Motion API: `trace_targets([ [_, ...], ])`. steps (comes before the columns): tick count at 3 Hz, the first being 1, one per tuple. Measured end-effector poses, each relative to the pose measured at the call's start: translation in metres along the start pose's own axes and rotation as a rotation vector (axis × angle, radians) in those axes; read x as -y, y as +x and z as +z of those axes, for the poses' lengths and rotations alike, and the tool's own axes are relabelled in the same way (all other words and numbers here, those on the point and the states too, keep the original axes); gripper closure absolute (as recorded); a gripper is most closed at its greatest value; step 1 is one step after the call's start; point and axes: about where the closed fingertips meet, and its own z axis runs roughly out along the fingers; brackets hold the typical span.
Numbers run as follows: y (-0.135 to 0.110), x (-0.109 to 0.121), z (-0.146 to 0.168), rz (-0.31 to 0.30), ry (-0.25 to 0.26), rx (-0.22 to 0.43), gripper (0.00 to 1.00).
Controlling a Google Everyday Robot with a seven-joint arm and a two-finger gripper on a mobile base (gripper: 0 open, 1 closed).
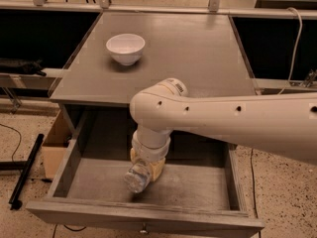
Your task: Place blue plastic bottle into top drawer
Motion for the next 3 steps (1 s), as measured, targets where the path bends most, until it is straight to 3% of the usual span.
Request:
trace_targets([
  [1,0.0,0.0,0.0,0.0,0.0,0.0,1.0],
  [2,0.0,0.0,0.0,0.0,0.0,0.0,0.81],
  [3,0.0,0.0,0.0,0.0,0.0,0.0,0.5],
])
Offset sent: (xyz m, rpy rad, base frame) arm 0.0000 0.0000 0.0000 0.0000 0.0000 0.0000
